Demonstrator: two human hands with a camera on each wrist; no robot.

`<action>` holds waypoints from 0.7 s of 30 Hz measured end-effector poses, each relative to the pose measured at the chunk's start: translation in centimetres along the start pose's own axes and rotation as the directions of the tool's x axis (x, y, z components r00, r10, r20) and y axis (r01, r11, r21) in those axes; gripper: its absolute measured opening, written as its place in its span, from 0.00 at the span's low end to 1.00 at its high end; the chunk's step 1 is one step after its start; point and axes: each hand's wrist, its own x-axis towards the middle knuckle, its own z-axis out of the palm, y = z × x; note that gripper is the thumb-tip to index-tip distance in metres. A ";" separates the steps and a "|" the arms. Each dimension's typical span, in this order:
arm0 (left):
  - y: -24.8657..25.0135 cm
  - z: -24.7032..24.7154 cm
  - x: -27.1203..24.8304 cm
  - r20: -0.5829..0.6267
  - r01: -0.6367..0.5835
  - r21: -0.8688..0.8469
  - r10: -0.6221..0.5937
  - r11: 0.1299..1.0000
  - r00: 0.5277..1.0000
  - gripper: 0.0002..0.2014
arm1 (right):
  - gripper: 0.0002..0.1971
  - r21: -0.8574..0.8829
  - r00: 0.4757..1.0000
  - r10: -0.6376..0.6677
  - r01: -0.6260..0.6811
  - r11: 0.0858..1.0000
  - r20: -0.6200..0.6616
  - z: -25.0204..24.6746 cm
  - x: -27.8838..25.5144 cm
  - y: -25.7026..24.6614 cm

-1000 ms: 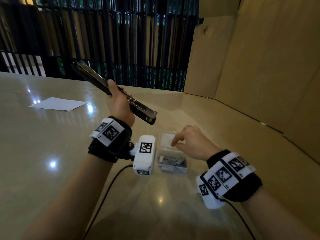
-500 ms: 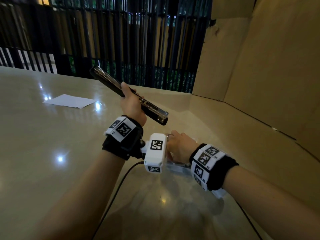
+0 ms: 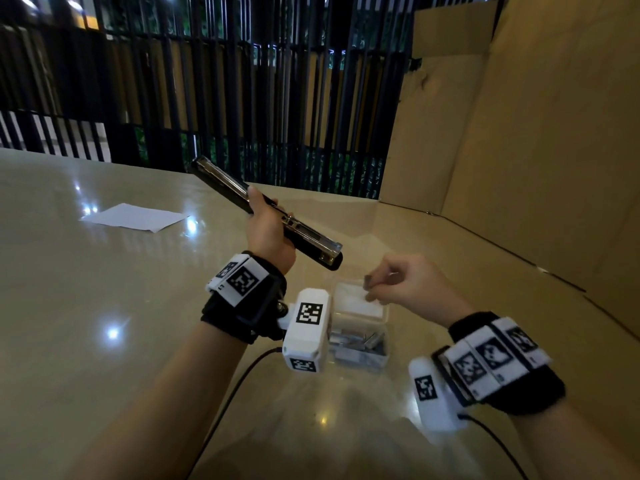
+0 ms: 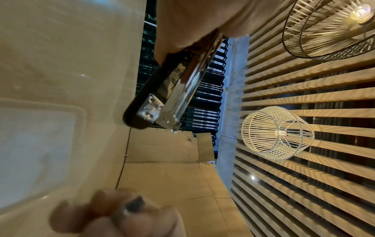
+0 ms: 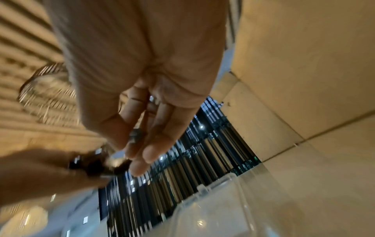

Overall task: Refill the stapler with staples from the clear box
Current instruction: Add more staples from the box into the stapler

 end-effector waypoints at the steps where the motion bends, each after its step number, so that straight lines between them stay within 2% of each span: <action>1: -0.2 0.0 -0.1 0.009 0.018 -0.003 -0.018 1.000 1.000 0.20 | 0.11 0.103 1.000 0.013 -0.010 0.995 -0.026 -0.5 -0.5 0.2; 4: -0.9 0.1 -0.2 0.028 0.054 -0.017 -0.054 0.998 0.998 0.20 | 0.10 0.327 0.995 0.050 -0.020 0.945 -0.082 -1.4 -1.4 1.2; 7: -1.5 0.0 -0.1 0.044 0.083 -0.025 -0.081 0.996 0.996 0.21 | 0.11 0.412 0.987 0.087 -0.025 0.911 -0.132 -1.9 -1.2 2.4; 9: -1.8 0.0 -0.2 0.052 0.095 -0.026 -0.094 0.995 0.994 0.21 | 0.12 0.380 0.983 0.116 -0.053 0.923 -0.144 -2.1 -0.8 3.2; 12: -2.2 0.0 -0.5 0.048 0.109 -0.026 -0.108 0.994 0.993 0.20 | 0.11 0.336 0.977 0.192 -0.151 0.930 -0.092 -2.0 -0.5 4.3; 17: -3.0 0.1 -1.0 0.064 0.144 -0.001 -0.143 0.990 0.988 0.21 | 0.16 0.133 0.953 0.301 -0.295 0.946 -0.028 -1.8 -0.3 5.2; 21: -3.6 0.3 -1.6 0.084 0.151 0.027 -0.153 0.988 0.985 0.21 | 0.15 0.187 0.943 0.332 -0.331 0.925 0.029 -1.6 -0.1 4.7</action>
